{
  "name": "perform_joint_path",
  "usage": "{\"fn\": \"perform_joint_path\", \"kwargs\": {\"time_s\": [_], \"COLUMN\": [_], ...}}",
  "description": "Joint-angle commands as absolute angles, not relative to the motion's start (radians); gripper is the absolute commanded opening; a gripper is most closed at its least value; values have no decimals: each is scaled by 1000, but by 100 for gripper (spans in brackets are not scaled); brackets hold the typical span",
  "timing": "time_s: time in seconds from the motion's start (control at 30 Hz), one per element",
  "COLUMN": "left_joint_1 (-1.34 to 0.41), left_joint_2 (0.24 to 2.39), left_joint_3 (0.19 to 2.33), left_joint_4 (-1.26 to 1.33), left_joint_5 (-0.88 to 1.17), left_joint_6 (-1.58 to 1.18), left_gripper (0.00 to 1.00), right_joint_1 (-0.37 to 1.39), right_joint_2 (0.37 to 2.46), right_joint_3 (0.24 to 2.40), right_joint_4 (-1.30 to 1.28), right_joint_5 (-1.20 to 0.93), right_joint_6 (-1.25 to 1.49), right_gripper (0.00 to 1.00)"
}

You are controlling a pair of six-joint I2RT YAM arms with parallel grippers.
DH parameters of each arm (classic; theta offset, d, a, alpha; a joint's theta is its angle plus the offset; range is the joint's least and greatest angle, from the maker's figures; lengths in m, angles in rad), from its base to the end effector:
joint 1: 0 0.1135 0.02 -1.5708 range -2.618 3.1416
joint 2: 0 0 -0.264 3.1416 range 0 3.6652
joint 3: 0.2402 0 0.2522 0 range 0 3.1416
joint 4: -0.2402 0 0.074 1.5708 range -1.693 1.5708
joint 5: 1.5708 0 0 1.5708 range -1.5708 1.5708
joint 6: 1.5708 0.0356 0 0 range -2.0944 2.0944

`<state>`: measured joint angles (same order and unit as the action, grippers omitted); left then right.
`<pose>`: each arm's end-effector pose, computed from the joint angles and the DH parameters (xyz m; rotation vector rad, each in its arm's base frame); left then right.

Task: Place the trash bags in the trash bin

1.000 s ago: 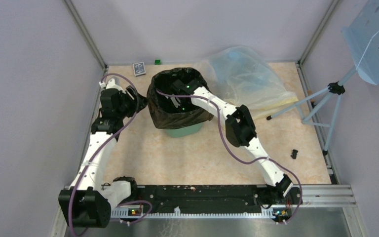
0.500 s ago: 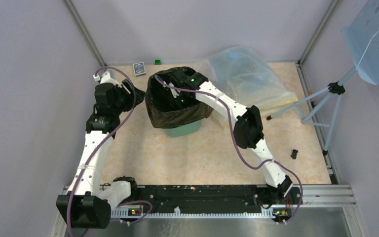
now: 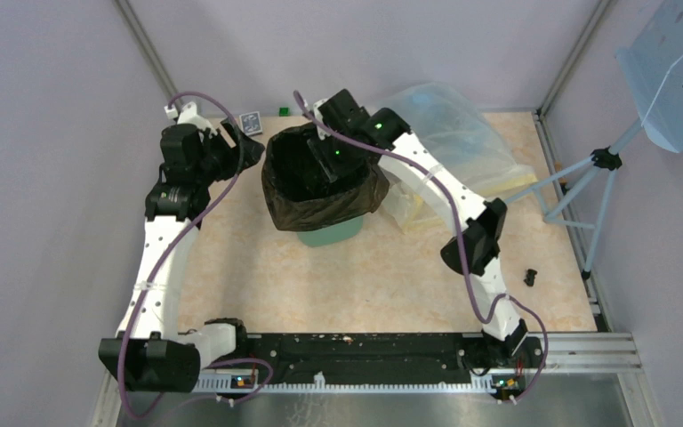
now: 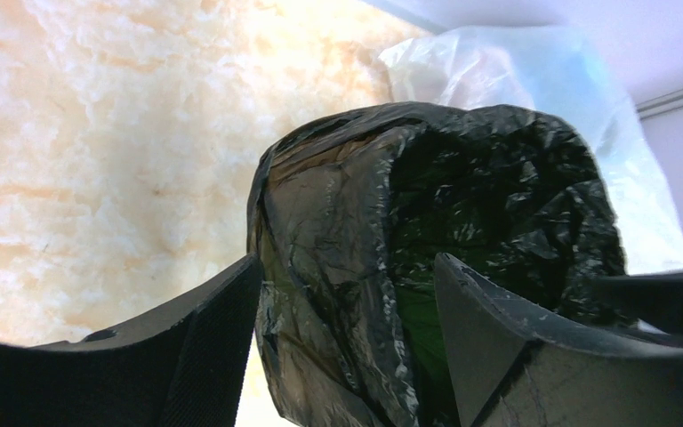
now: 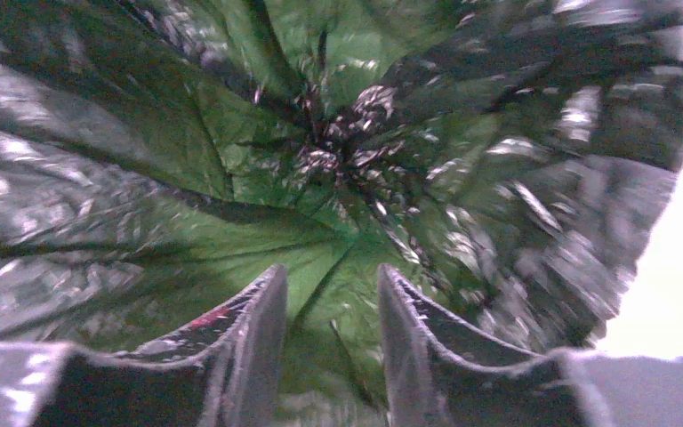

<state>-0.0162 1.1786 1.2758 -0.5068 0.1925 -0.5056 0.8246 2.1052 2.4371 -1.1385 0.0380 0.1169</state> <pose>0.2569 -0.0110 0.3976 -0.3628 1.9778 -0.5268 0.3013 0.3239 0.3981 -0.8193 2.2712 0.3991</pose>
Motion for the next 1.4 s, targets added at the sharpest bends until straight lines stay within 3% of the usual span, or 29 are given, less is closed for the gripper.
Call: {"fn": "perform_joint_path", "kwargs": {"time_s": [0.0, 0.3, 0.47, 0.73, 1.13, 1.27, 1.37], "left_joint_1": [-33, -207, -273, -276, -276, -275, -269], "left_joint_2": [1232, 1324, 1372, 1434, 1510, 1564, 1600], "left_joint_3": [1347, 1439, 1494, 1489, 1520, 1567, 1607], "left_joint_4": [-587, -666, -709, -672, -574, -564, -559], "left_joint_5": [162, -54, -245, -287, -250, -276, -300], "left_joint_6": [-462, -418, -364, -333, -357, -347, -330], "left_gripper": [75, 71, 65, 55, 18, 0, 0], "right_joint_1": [838, 836, 819, 784, 783, 783, 783], "right_joint_2": [1919, 1558, 1335, 1044, 765, 721, 721], "right_joint_3": [2368, 1947, 1657, 1278, 839, 756, 732], "right_joint_4": [-1031, -720, -548, -330, -155, -150, -210], "right_joint_5": [132, 286, 436, 534, 600, 586, 553], "right_joint_6": [117, 95, 96, 115, 155, 190, 218], "right_gripper": [52, 69, 68, 65, 65, 65, 68]}}
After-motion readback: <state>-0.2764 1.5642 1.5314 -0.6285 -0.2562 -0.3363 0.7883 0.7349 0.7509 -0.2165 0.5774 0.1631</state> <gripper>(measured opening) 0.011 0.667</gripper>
